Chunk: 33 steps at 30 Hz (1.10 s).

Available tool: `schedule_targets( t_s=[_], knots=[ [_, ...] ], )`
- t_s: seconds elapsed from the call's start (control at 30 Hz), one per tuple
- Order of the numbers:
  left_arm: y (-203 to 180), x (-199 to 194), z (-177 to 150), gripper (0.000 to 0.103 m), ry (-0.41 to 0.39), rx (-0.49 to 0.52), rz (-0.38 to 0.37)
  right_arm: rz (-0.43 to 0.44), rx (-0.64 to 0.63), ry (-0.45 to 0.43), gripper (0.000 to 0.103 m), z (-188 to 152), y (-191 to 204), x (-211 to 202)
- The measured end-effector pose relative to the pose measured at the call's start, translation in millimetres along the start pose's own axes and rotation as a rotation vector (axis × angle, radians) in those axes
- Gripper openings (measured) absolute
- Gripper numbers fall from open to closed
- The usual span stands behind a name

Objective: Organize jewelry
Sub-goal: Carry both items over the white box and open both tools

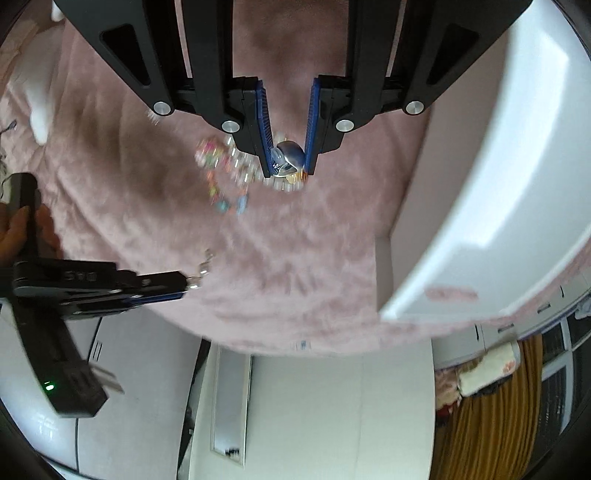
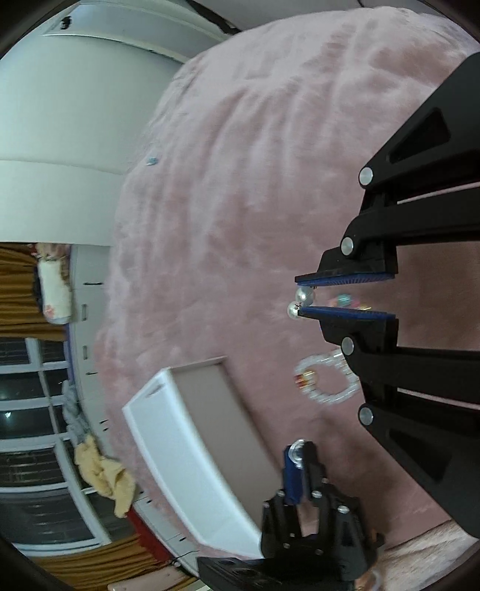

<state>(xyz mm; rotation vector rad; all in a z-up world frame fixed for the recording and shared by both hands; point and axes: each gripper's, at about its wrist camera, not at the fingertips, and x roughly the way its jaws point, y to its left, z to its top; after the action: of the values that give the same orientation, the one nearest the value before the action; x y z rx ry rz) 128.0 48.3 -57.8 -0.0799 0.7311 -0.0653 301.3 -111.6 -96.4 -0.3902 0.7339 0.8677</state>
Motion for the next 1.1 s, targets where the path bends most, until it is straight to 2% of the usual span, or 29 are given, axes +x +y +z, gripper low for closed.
schedule_targets(
  t_s=[0.1,0.23,0.4,0.47,0.57,0.8,1.1],
  knots=[
    [4,-26,15,0.021,-0.067,-0.022,-0.001,0.024,0.006,-0.057,0.012,23,7,-10],
    [21,-52,29,0.021,-0.1,-0.081,0.017,0.064,0.008,-0.116,0.012,54,24,-17],
    [58,-80,38,0.021,-0.145,-0.154,0.075,0.127,-0.021,-0.153,0.012,89,61,-10],
    [79,-89,39,0.021,-0.149,-0.189,0.12,0.154,-0.028,-0.157,0.012,99,76,-3],
    [102,-95,37,0.021,-0.141,-0.216,0.193,0.187,-0.042,-0.152,0.012,113,101,9],
    [145,-100,27,0.021,-0.114,-0.271,0.249,0.233,-0.09,-0.092,0.012,126,150,48],
    [164,-84,13,0.022,-0.057,-0.318,0.232,0.233,-0.147,-0.005,0.013,125,183,88]
  ],
)
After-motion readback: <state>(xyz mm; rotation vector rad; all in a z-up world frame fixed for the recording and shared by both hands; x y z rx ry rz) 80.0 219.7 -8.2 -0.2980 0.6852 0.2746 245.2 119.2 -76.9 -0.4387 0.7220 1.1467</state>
